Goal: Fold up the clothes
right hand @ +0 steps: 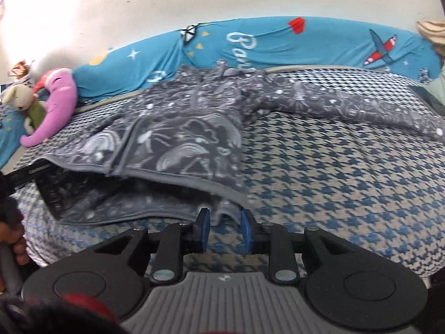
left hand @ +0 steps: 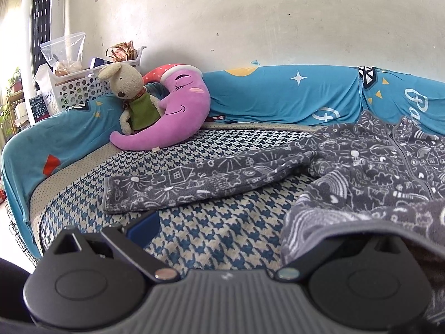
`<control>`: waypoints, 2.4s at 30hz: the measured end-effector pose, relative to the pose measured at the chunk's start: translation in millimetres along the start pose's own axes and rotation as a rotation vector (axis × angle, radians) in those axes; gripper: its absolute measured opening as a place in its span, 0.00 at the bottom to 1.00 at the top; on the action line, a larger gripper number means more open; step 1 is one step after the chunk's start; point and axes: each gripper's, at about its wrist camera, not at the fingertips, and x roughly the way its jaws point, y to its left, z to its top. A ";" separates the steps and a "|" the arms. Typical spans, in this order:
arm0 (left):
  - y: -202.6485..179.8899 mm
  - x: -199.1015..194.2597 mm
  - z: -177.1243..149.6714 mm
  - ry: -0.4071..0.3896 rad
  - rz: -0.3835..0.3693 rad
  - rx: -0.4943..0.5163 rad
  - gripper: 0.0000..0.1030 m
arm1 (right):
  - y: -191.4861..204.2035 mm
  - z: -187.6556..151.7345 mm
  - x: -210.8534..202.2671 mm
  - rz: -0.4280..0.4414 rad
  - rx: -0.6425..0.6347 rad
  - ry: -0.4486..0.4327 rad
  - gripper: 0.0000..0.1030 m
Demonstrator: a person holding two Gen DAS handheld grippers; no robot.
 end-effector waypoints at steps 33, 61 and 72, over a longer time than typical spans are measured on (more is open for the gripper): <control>4.1 -4.7 -1.9 0.006 -0.022 0.002 1.00 | 16.7 8.6 -23.7 -0.270 -0.076 -0.314 0.12; 14.5 -25.0 -22.4 0.140 -0.032 0.124 1.00 | -23.0 -25.4 -10.4 -0.275 -0.006 0.050 0.26; 17.6 -36.0 -32.9 0.195 -0.084 0.138 1.00 | -21.3 -26.7 -29.1 -0.264 0.008 -0.020 0.29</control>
